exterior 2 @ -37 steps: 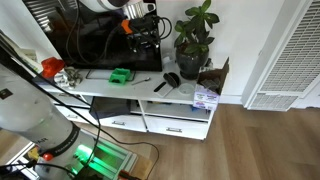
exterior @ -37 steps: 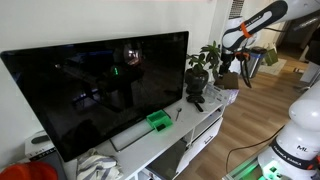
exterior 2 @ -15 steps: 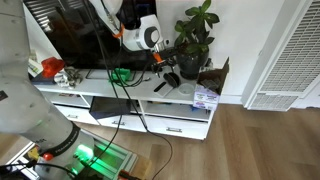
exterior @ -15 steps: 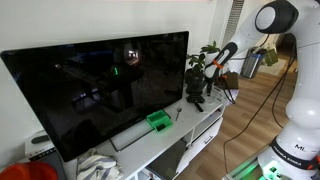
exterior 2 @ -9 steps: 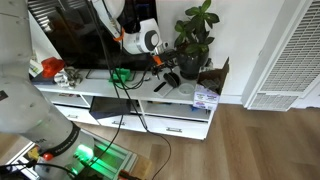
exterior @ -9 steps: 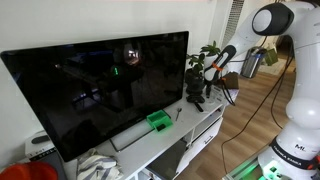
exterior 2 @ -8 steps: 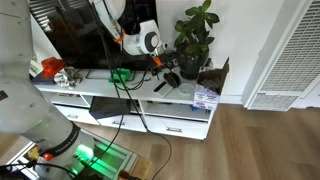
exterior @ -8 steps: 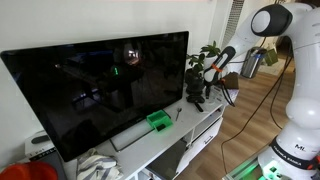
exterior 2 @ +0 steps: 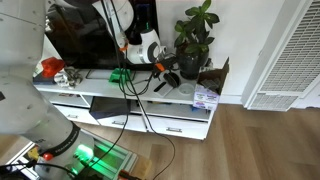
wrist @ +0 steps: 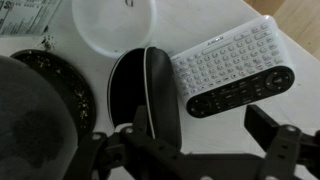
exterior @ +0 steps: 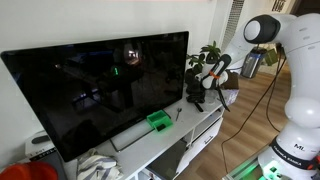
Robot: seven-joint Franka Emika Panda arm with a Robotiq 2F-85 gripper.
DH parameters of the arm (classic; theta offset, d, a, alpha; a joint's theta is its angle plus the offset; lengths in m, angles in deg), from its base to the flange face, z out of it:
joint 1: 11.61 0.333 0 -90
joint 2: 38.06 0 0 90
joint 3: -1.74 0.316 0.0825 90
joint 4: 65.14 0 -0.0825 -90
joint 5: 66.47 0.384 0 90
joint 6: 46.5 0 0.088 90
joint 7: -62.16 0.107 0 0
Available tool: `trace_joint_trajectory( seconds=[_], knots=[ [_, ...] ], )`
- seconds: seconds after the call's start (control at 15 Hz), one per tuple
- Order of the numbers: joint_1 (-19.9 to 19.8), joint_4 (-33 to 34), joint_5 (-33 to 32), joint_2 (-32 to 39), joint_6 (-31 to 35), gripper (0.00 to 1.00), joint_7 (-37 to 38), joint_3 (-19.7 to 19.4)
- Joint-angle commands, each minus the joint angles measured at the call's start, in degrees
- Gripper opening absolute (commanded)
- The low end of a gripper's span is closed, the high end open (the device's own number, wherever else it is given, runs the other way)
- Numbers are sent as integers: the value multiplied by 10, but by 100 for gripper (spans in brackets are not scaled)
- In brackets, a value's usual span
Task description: Put the black pouch in the green lunchbox
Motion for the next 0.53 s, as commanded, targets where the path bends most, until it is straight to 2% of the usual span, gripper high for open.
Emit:
trace_joint_trajectory(
  seconds=[0.0, 0.47],
  knots=[
    [-52, 29, 13, 32, 17, 100, -57, 60],
    [-82, 83, 15, 77, 41, 100, -95, 94]
  ],
)
